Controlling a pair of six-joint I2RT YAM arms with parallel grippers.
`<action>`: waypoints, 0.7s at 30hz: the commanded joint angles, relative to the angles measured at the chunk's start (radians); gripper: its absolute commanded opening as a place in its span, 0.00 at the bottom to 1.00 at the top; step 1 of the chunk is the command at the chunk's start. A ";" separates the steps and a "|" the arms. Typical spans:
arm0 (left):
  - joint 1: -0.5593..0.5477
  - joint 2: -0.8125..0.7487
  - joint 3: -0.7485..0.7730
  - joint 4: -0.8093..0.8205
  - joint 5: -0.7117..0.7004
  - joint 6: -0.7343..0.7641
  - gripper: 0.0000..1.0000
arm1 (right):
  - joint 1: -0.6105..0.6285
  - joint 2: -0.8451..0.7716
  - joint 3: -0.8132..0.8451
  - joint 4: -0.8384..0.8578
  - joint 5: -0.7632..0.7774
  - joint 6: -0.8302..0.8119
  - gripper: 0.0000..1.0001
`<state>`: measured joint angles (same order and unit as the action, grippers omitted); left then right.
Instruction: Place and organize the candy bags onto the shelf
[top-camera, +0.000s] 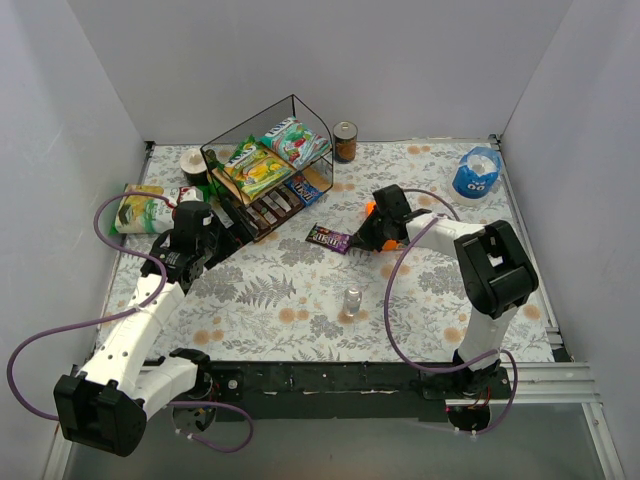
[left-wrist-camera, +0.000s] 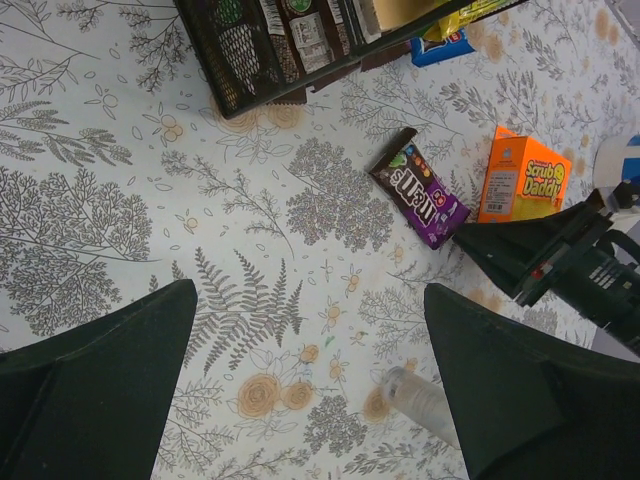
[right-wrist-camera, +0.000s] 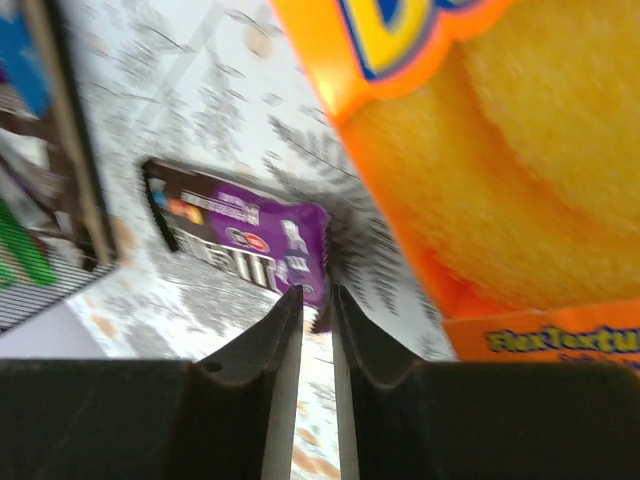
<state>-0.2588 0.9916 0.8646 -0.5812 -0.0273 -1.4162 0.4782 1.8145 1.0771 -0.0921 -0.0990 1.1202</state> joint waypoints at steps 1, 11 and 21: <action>-0.005 -0.019 -0.006 0.024 0.010 0.013 0.98 | 0.011 -0.032 -0.026 -0.067 0.027 -0.066 0.30; -0.003 -0.016 -0.007 0.027 0.013 0.020 0.98 | 0.016 0.072 0.041 -0.095 0.007 -0.257 0.54; -0.003 -0.021 -0.009 0.024 0.003 0.019 0.98 | 0.016 0.163 0.069 -0.110 -0.057 -0.293 0.46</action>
<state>-0.2588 0.9916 0.8593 -0.5640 -0.0162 -1.4097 0.4908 1.8927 1.1400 -0.1394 -0.1558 0.8803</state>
